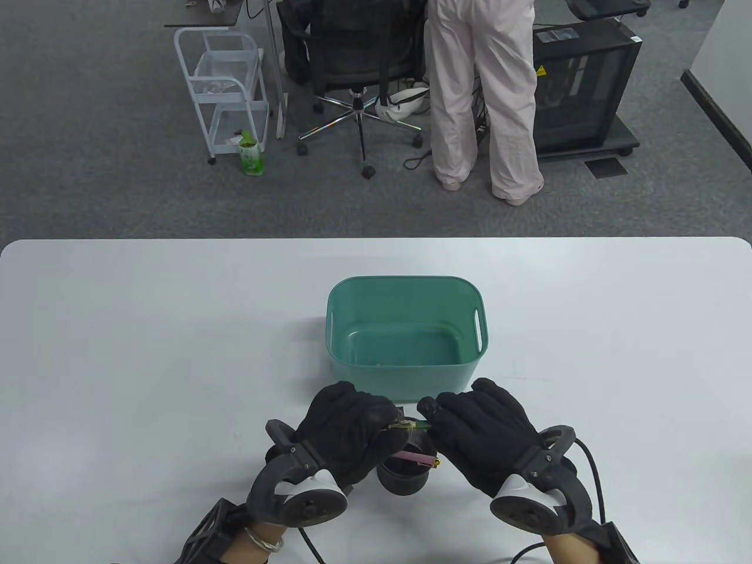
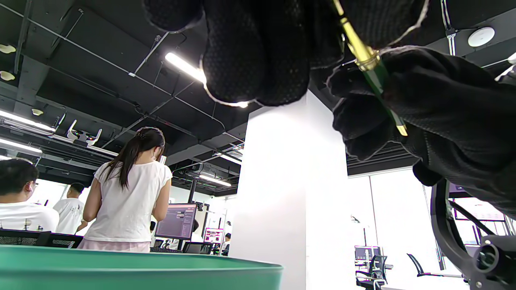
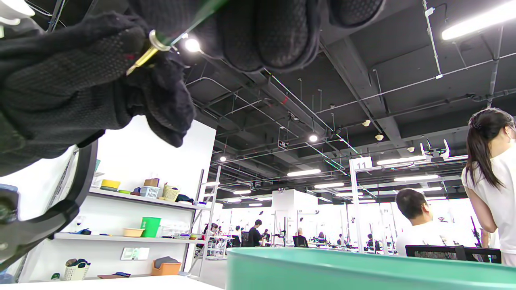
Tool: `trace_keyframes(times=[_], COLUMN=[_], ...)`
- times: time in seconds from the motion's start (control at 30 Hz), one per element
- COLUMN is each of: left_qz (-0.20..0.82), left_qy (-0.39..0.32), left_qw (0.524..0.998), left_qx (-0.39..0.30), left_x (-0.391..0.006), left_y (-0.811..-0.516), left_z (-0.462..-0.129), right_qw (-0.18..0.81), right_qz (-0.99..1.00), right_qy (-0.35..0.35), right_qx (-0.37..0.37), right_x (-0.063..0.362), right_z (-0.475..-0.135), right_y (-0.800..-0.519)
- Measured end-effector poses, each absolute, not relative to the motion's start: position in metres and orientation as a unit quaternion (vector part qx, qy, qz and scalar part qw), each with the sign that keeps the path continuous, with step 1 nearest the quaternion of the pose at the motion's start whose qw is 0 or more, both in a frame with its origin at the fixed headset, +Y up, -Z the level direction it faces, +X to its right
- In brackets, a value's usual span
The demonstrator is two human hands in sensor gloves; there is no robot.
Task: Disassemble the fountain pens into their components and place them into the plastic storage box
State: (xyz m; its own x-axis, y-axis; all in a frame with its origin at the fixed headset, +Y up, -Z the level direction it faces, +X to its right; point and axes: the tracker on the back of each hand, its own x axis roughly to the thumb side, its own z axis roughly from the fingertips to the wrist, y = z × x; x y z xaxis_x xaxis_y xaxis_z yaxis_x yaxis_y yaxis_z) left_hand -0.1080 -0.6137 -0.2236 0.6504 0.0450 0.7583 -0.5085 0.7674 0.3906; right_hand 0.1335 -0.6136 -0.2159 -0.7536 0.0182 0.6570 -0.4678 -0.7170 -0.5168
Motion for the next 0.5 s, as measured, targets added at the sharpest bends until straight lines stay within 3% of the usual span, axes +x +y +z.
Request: trace_keyframes(times=[0.5], left_qz=[0.166], left_qy=[-0.385], left_qw=[0.857], left_qx=[0.301], left_x=[-0.1088], left_y=[-0.6139], left_z=[-0.2247], right_qw=[0.14], right_qz=[0.869], right_qy=[-0.348], right_qx=[0.323], right_x=[0.1331], right_z=[-0.216], right_y=[-0.6139])
